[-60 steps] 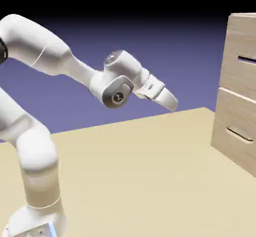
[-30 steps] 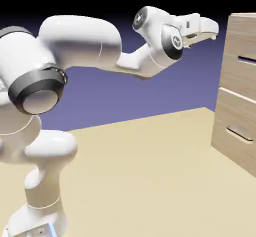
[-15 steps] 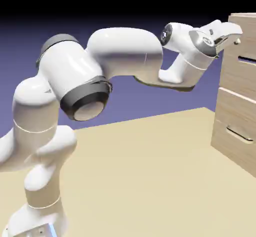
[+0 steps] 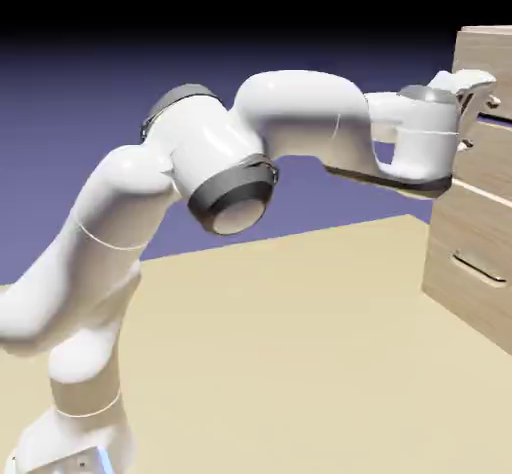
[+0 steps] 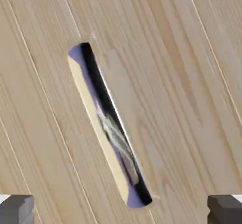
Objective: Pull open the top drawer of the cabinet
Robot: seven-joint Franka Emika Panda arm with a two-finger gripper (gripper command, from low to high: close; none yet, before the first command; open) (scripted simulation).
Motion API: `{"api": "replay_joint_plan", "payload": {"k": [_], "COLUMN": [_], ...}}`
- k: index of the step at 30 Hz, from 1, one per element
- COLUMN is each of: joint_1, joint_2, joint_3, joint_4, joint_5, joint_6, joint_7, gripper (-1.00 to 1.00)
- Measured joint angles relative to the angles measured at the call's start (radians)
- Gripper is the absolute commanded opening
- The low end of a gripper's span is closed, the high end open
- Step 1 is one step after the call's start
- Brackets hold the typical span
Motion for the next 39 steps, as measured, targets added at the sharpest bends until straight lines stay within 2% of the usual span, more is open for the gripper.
{"api": "replay_joint_plan", "payload": {"k": [8, 18, 19, 21, 39], "joint_1": [0.251, 0.37, 0.374, 0.374, -0.032], "joint_2": [-0.007, -0.267, -0.276, -0.276, 0.122], "joint_3": [-0.229, -0.212, -0.211, -0.211, 0.032], "joint_4": [0.155, 0.496, 0.508, 0.508, -0.143], "joint_5": [-0.254, 0.013, 0.022, 0.022, -0.34], "joint_6": [-0.012, 0.052, 0.055, 0.055, -0.108], "joint_7": [0.063, -0.372, -0.388, -0.388, 0.156], "gripper": [0.0, 0.0, -1.0, -1.0, -1.0]}}
